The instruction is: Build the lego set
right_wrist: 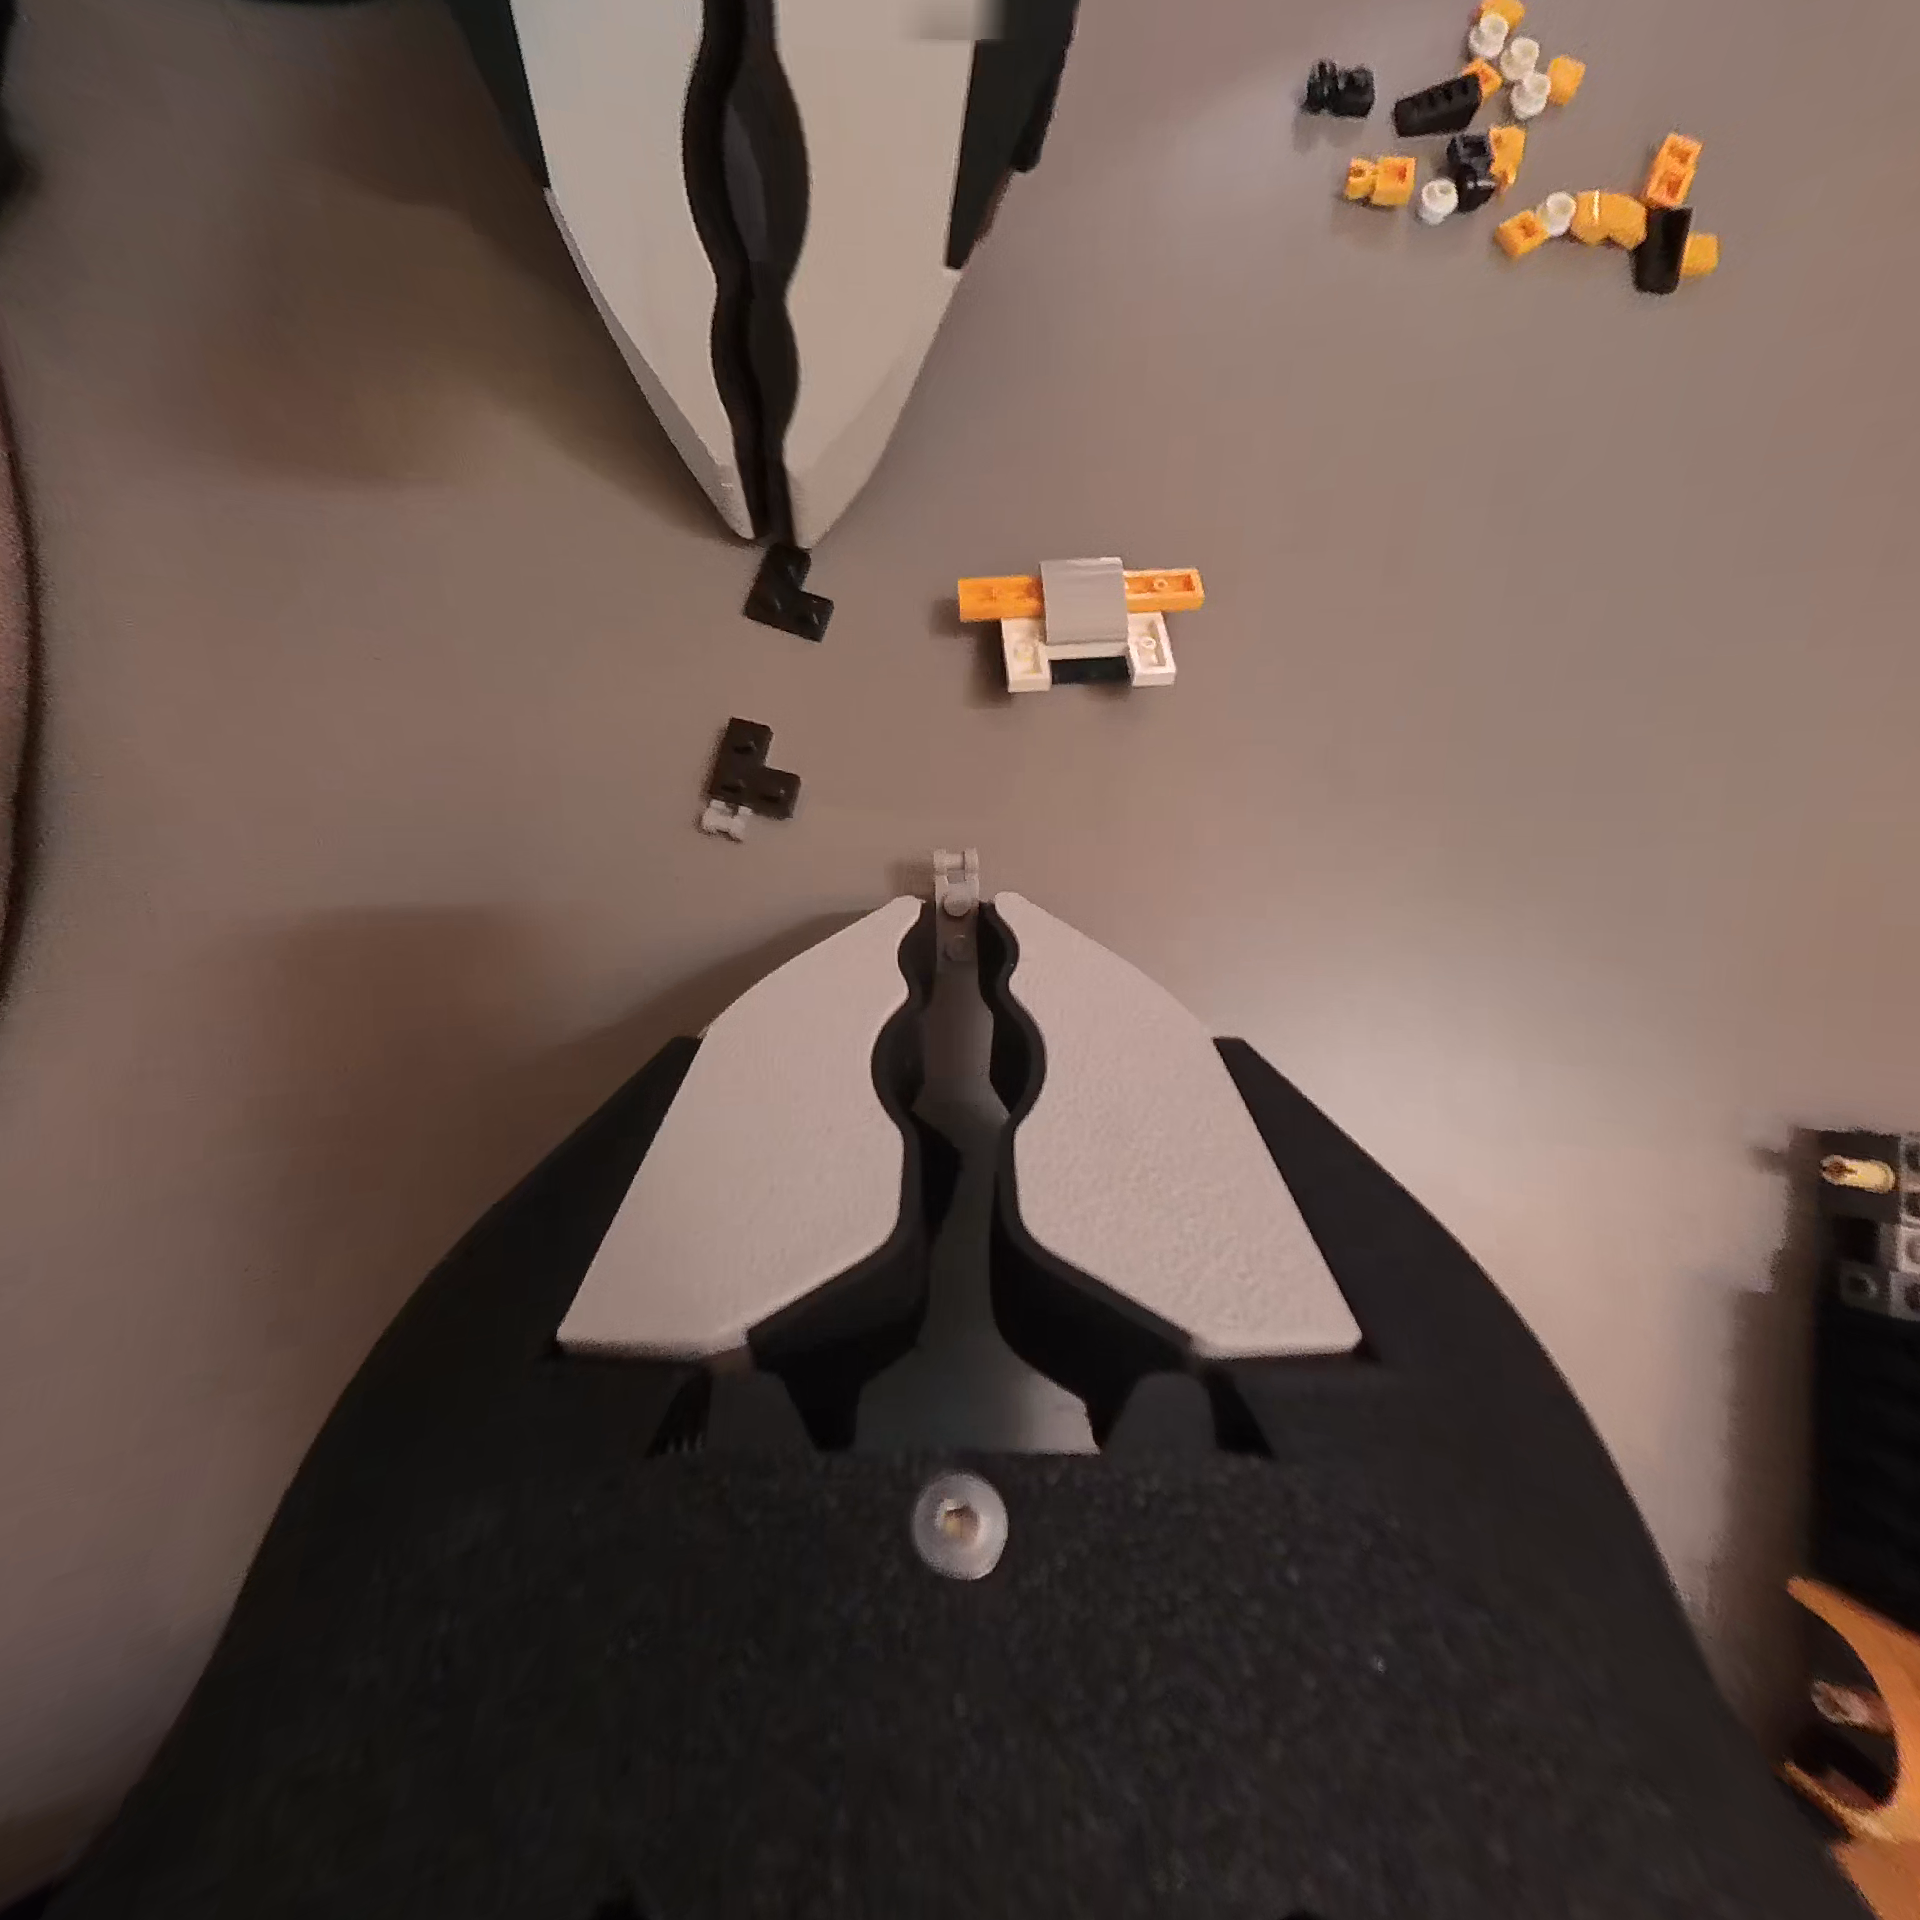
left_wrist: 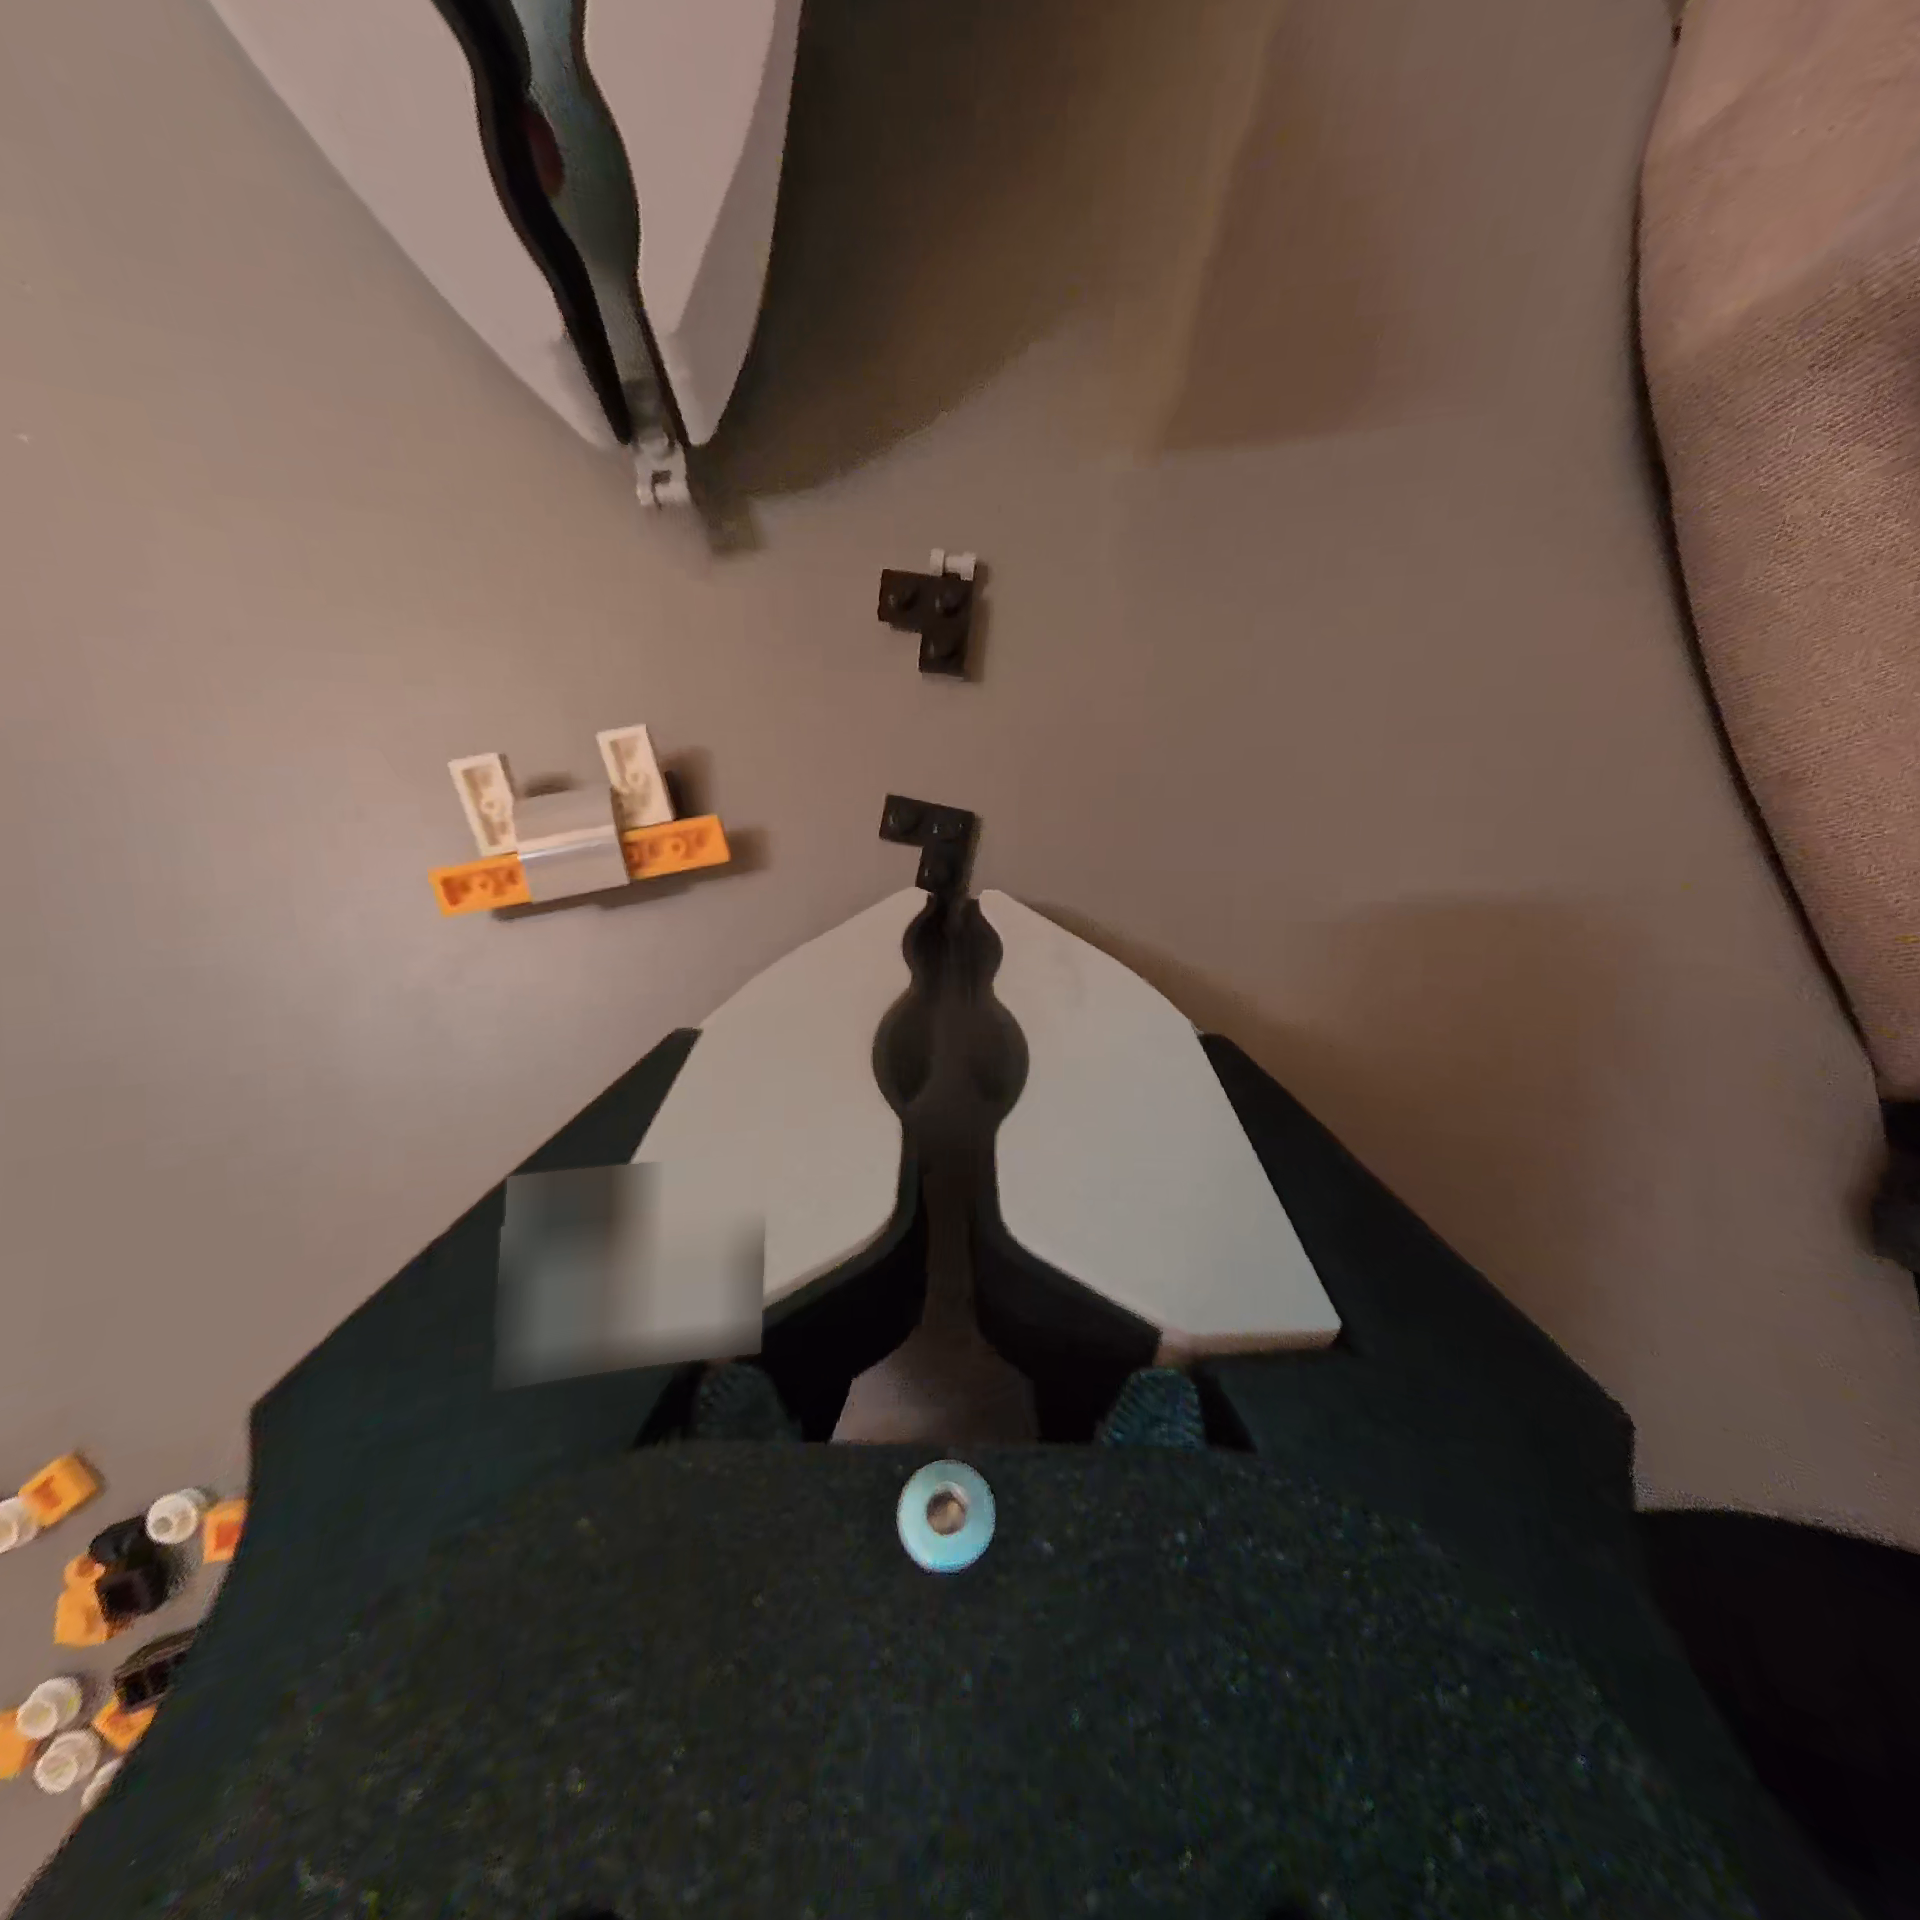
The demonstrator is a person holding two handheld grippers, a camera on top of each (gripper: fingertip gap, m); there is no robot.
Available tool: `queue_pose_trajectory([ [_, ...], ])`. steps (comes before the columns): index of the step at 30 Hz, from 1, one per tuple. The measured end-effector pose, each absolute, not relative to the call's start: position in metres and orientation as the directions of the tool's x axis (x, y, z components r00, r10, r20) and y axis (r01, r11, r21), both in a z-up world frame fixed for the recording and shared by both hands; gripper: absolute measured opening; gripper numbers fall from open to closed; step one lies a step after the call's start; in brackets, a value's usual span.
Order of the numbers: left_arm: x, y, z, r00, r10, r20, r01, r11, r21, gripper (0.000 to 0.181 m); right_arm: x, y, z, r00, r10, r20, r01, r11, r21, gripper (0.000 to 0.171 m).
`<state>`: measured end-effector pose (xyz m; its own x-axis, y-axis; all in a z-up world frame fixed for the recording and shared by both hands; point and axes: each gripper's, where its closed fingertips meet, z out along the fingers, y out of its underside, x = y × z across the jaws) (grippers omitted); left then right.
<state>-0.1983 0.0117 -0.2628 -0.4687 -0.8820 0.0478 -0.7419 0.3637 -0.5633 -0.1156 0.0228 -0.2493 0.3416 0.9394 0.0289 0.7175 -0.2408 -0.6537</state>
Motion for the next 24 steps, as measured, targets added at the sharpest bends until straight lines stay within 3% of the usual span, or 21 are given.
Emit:
queue_pose_trajectory([
  [7, -0.194, 0.020, -0.258, -0.429, -0.902, 0.059, -0.730, 0.307, -0.611, 0.016, -0.150, -0.003, -0.231, 0.234, 0.972, -0.008, 0.685, -0.171, -0.709, 0.007],
  [11, -0.189, 0.011, -0.262, -0.449, -0.890, 0.082, -0.723, 0.307, -0.619, 0.016, -0.166, -0.016, -0.242, 0.191, 0.981, -0.014, 0.731, -0.152, -0.665, 0.007],
  [24, -0.164, -0.009, -0.260, -0.416, -0.906, 0.082, -0.705, 0.264, -0.658, 0.009, -0.133, 0.008, -0.249, 0.319, 0.947, 0.033, 0.761, -0.236, -0.605, 0.007],
])
